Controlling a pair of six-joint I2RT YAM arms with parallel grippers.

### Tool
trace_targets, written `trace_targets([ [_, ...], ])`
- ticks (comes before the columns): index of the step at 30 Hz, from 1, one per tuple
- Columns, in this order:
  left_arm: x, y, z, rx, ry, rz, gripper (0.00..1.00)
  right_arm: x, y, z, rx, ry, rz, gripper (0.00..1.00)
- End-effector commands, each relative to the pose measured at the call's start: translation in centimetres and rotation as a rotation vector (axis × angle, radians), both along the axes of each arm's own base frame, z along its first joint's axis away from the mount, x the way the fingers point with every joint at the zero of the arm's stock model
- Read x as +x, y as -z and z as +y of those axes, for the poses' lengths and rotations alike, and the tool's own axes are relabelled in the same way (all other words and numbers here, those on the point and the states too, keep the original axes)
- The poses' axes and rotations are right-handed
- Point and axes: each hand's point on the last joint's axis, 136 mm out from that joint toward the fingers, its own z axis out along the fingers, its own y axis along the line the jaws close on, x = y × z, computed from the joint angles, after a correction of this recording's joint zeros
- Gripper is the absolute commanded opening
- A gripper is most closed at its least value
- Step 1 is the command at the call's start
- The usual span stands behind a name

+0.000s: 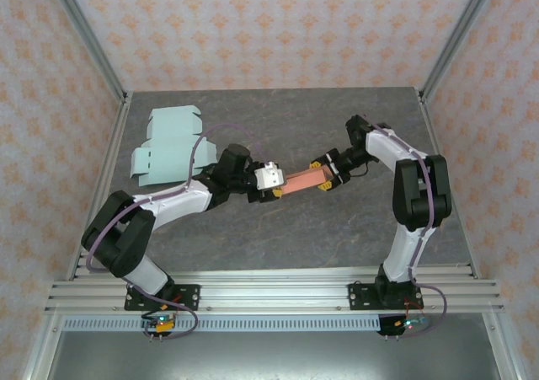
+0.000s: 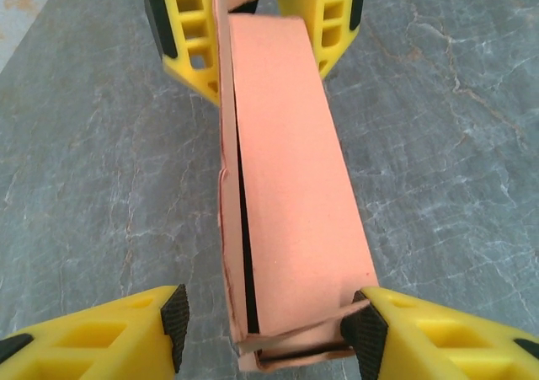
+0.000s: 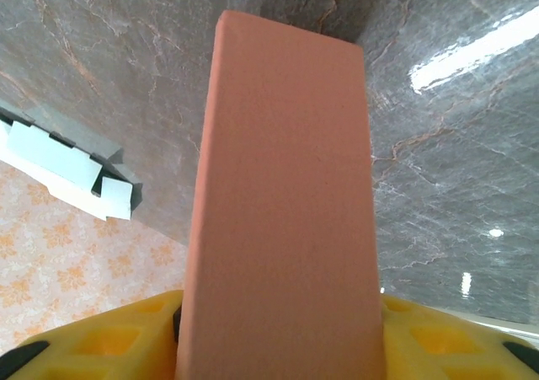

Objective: Fold the paper box

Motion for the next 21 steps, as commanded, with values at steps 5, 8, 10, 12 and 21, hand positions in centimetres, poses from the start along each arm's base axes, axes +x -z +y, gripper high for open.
trace_targets([
  [5,-1.7,-1.1,-1.4,-0.081,0.1,0.056,0.57,-0.4,0.0,0.2,0.022,0.101,0.14,0.52],
  [8,-1.8,-0.6,-1.3,-0.073,0.086,0.071,0.57,-0.6,0.1,-0.2,0.02,0.111,0.145,0.52],
  [10,-1.7,0.3,-1.2,-0.049,0.078,0.073,0.57,-0.5,0.2,-0.5,0.017,0.119,0.15,0.52],
  [12,-1.4,0.9,-1.2,-0.034,0.065,0.078,0.56,-0.4,0.3,-0.5,0.015,0.123,0.153,0.52],
  [21,-0.1,2.1,-1.4,-0.016,-0.026,0.066,0.56,-0.2,0.9,-0.5,0.01,0.174,0.164,0.52],
])
